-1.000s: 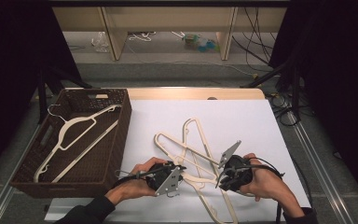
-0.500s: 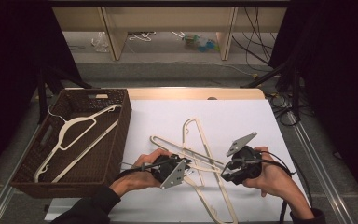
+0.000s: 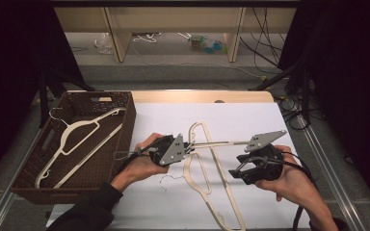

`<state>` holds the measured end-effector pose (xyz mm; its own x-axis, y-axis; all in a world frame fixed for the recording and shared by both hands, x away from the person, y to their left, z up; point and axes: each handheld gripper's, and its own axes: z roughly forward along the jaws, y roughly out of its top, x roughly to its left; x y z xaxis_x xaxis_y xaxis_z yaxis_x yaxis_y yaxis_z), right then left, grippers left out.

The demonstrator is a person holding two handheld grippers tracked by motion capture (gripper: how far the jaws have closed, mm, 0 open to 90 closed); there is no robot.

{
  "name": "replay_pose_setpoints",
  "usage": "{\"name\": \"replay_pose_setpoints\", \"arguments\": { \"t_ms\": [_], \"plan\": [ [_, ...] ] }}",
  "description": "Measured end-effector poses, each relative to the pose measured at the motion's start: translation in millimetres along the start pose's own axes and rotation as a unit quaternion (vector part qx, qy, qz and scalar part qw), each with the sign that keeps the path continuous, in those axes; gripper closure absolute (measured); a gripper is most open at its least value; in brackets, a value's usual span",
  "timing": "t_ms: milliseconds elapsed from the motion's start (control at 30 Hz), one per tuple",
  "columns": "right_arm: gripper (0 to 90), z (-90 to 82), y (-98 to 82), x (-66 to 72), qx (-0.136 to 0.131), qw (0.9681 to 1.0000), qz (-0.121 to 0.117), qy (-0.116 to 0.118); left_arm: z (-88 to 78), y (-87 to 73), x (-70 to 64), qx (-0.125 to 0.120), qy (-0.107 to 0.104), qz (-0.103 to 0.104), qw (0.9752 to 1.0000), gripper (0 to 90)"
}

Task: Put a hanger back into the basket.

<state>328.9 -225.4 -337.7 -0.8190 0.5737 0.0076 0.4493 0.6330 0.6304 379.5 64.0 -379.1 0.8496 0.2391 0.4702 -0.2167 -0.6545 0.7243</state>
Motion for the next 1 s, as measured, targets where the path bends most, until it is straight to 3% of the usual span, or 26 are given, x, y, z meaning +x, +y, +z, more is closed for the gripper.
{"name": "replay_pose_setpoints", "arguments": {
  "t_ms": [167,200,300,367,400,433,533,633,733,800,833,867,933,967,1000],
  "plan": [
    [43.7,2.8,0.7,2.0,-0.015,0.9998,-0.013,0.003,-11.1,1.7,13.7,-0.014,0.008,-0.042,0.9990,85.2],
    [43.6,0.9,1.2,3.8,0.000,1.0000,-0.002,0.006,-13.5,1.9,15.9,-0.017,0.008,-0.052,0.9985,85.6],
    [43.6,3.6,0.5,3.9,0.004,1.0000,-0.003,0.008,-19.2,2.1,23.8,-0.030,0.002,-0.088,0.9957,85.8],
    [43.6,4.2,0.6,5.6,0.012,0.9998,0.012,0.011,-21.4,2.6,27.1,-0.028,0.004,-0.091,0.9955,85.8],
    [43.7,6.4,-1.0,4.3,0.002,0.9999,0.000,0.010,-22.5,3.1,28.7,-0.027,0.004,-0.100,0.9947,85.8],
    [43.7,6.5,-1.1,3.7,0.009,0.9999,0.000,0.013,-23.6,3.9,30.8,-0.027,0.005,-0.107,0.9939,85.9],
    [43.7,8.4,-3.0,2.7,0.007,0.9998,0.001,0.019,-27.5,6.5,37.1,-0.027,-0.011,-0.145,0.9890,85.8],
    [42.3,9.5,-6.2,2.3,0.006,0.9998,0.007,0.019,-34.0,10.2,40.6,-0.027,-0.014,-0.188,0.9816,85.9],
    [39.9,10.7,-11.9,2.4,0.008,0.9997,0.015,0.016,-41.6,13.9,41.5,-0.023,-0.016,-0.200,0.9793,85.8],
    [38.3,12.2,-16.8,1.1,0.000,0.9998,0.014,0.016,-48.0,15.9,40.4,-0.025,-0.019,-0.222,0.9746,85.8],
    [37.0,12.3,-19.9,3.2,-0.003,0.9995,0.028,0.015,-51.7,16.5,40.8,-0.025,-0.020,-0.223,0.9744,85.8],
    [36.1,12.7,-22.8,1.7,-0.002,0.9997,0.019,0.014,-56.1,17.1,40.1,-0.024,-0.017,-0.233,0.9720,85.8],
    [36.1,13.0,-28.6,4.2,0.002,0.9994,0.031,0.016,-62.7,17.0,40.9,-0.021,-0.016,-0.241,0.9700,85.9],
    [36.1,14.5,-31.4,4.6,-0.003,0.9994,0.030,0.014,-67.5,16.5,41.0,-0.024,-0.017,-0.255,0.9666,85.8],
    [36.1,14.9,-34.5,4.7,-0.004,0.9995,0.028,0.016,-70.8,16.4,41.3,-0.024,-0.017,-0.257,0.9660,85.9]
  ]
}}
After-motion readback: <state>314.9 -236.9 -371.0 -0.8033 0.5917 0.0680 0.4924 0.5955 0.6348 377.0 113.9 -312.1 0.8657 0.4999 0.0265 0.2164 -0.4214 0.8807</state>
